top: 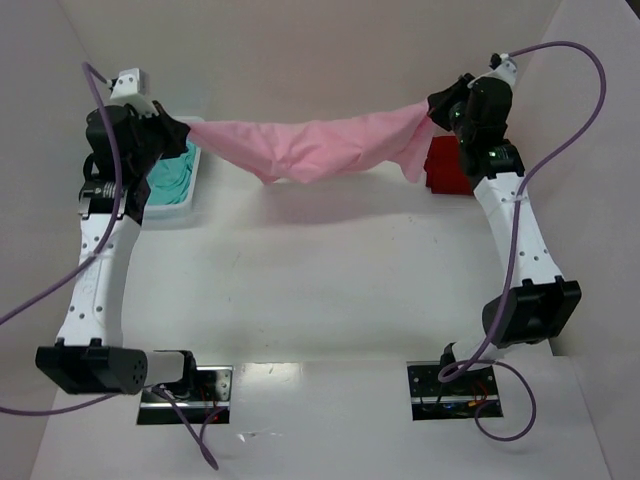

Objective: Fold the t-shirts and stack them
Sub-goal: Flatten out the tshirt

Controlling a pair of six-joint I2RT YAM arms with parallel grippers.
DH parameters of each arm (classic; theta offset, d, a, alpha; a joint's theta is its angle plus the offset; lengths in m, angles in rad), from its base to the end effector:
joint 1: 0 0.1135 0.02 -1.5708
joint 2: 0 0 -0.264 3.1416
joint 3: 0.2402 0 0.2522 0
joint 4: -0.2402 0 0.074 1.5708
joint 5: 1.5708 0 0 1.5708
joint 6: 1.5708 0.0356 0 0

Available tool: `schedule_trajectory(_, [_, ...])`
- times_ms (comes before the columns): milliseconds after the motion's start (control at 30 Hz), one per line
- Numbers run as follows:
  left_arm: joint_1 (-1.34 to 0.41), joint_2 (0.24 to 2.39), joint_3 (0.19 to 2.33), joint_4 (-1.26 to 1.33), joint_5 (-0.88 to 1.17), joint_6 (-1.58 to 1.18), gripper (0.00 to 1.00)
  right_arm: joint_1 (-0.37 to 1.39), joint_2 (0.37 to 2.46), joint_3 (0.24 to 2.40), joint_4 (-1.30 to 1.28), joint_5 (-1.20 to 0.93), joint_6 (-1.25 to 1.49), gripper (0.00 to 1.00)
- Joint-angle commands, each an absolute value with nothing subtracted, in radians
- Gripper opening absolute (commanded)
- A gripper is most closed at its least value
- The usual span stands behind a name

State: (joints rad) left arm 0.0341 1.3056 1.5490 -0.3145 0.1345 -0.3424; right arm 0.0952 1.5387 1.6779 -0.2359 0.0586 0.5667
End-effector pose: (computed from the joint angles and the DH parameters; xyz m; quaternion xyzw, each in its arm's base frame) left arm 0.2831 0.0049 0.4778 -0.0916 0.7258 -0.1530 0.6644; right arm 0.3534 0.0317 0.4602 0.1920 0.7151 0.1978 0.6424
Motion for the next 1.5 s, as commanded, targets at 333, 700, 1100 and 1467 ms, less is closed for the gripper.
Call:
schedule_trajectory(333, [0.041,1.085,1.548,-0.425,-0.055,-0.322,0.0,0.04,1.292,1.635,-0.273,0.021,0.545,0.0])
schedule_trajectory(700, [0.041,1.161,1.687,-0.387,-0.15,-0.313,0.0,0.021,1.092,1.502,-0.253,0.187,0.565,0.0])
schedule_trajectory(1100, [0.041,1.181,1.649,-0.362,-0.016,-0.324,0.0,0.021,1.057,1.454,-0.339,0.031,0.609,0.0])
schedule_trajectory(1467, [0.041,1.285,1.707,-0.554,0.04,-0.347,0.0,0.049,0.927,1.303,-0.505,-0.097,0.678,0.0])
